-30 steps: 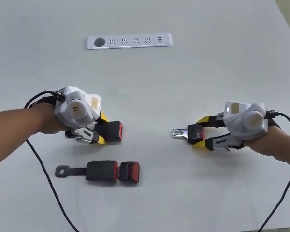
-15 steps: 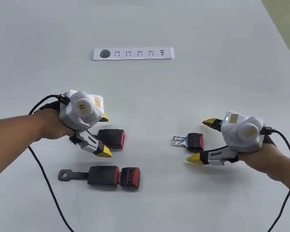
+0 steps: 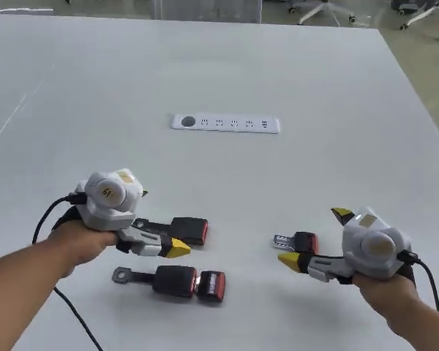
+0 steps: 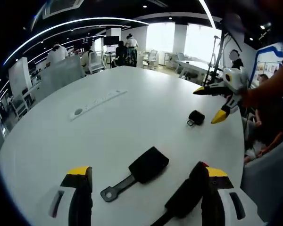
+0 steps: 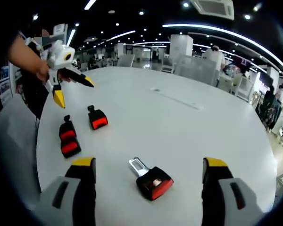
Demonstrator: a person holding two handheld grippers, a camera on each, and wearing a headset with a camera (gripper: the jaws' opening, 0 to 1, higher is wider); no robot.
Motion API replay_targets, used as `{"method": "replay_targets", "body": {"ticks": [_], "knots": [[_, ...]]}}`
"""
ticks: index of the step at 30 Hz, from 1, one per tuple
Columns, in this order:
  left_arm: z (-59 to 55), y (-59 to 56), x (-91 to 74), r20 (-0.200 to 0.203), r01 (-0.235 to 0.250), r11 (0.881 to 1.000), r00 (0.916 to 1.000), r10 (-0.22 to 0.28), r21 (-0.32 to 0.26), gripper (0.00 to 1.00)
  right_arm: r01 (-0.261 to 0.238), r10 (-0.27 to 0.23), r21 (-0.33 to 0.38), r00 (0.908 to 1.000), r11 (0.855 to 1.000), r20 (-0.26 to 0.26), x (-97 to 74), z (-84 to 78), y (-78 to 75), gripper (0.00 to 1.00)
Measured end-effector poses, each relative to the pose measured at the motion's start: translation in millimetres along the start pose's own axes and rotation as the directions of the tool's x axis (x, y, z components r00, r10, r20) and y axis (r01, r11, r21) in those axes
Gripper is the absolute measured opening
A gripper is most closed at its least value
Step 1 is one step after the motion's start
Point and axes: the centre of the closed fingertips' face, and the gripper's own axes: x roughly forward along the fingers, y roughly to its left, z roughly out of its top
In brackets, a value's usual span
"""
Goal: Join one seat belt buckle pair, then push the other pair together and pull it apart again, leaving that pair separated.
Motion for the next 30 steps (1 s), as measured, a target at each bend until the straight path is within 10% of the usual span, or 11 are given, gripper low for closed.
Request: {"method": "replay_targets", "body": {"ticks": [17, 30], "knots": [[-58.6, -33.0, -88.6, 0.106, -0.075, 0.994, 0.9909, 0.083, -0.079, 1.00, -0.105, 0.111, -0.128, 0.9930, 0.986, 0.041, -36.7, 8.9, 73.9, 1.00], [-50.6, -46.4, -112.8, 0.213, 0.027, 0.999, 0.9764, -0.034, 0.036, 1.00, -0.068, 0.070, -0.125, 0.9974, 0.990, 0.012, -76.9, 5.3, 118.2, 1.00]]}}
